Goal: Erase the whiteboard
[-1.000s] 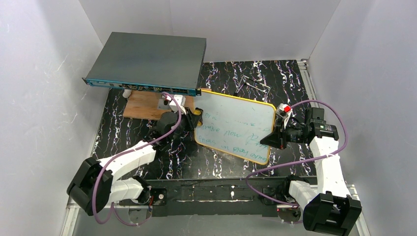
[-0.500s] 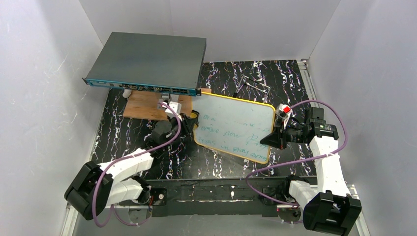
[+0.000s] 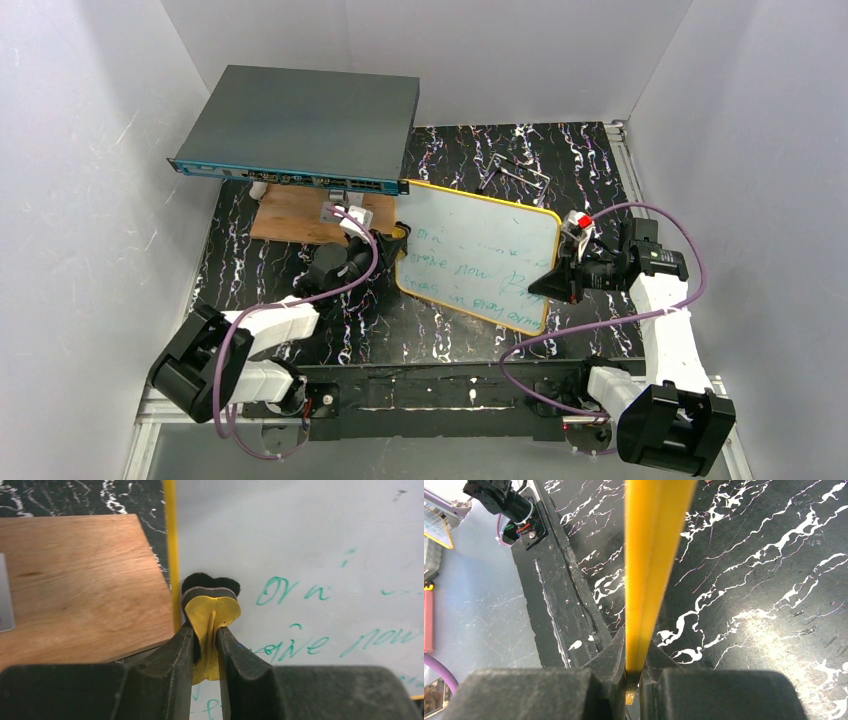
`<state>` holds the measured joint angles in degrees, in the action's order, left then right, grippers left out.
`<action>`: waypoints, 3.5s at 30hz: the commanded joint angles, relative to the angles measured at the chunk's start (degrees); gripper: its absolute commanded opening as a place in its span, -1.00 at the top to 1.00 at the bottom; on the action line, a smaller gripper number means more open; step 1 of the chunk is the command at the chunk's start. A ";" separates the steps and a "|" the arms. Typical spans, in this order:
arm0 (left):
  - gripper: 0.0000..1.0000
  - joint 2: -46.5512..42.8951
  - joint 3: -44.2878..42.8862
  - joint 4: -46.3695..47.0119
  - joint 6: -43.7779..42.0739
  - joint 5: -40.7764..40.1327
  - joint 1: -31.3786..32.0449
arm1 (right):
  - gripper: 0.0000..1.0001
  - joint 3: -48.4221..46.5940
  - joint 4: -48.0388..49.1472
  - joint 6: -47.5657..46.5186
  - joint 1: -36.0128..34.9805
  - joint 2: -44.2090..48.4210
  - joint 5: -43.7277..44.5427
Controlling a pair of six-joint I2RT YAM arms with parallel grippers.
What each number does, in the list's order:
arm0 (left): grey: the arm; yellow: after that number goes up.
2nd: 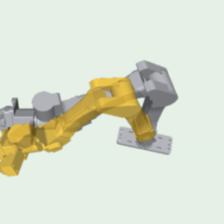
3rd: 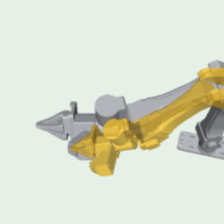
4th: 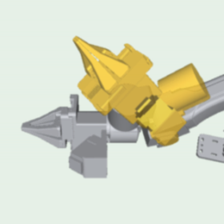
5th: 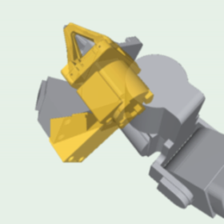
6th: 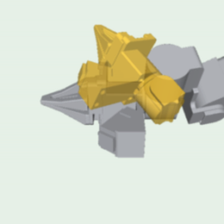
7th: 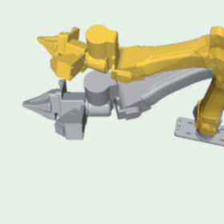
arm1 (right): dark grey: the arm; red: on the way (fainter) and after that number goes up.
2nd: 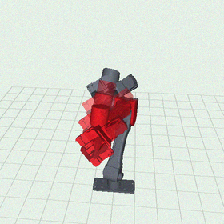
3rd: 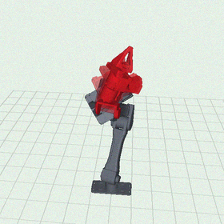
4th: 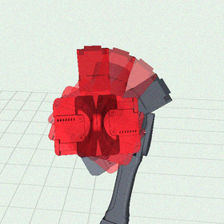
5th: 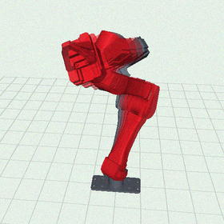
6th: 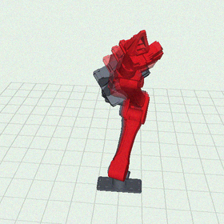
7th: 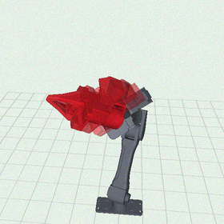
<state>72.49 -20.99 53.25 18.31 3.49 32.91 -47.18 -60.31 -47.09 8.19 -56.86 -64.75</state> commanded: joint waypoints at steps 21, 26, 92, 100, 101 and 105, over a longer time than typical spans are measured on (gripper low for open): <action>1.00 -13.75 9.92 -0.88 -4.09 -7.46 -1.97 | 0.97 -3.08 -4.51 -7.13 -8.00 -2.44 -0.44; 1.00 -10.41 9.22 1.49 -3.80 4.13 -0.95 | 0.97 -3.61 -5.14 -7.48 -8.14 -2.99 -0.71; 1.00 -28.58 6.05 -20.97 -2.62 -13.20 4.44 | 0.97 -1.79 0.99 -1.65 -10.02 -3.14 3.30; 1.00 -22.60 1.70 -20.70 -2.96 -5.15 5.78 | 0.97 -1.23 2.35 -0.55 -9.98 -2.53 3.93; 1.00 -21.61 1.04 -20.21 -3.62 -5.67 7.06 | 0.97 -1.20 2.33 -0.55 -10.01 -2.51 3.97; 1.00 -17.47 -1.48 -17.94 -7.14 -9.28 13.42 | 0.97 -1.16 2.38 -0.48 -9.98 -2.23 4.03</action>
<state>51.62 -18.81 33.08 14.15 -6.92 40.95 -48.93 -58.08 -43.48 -0.69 -60.47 -63.96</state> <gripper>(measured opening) 0.186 0.129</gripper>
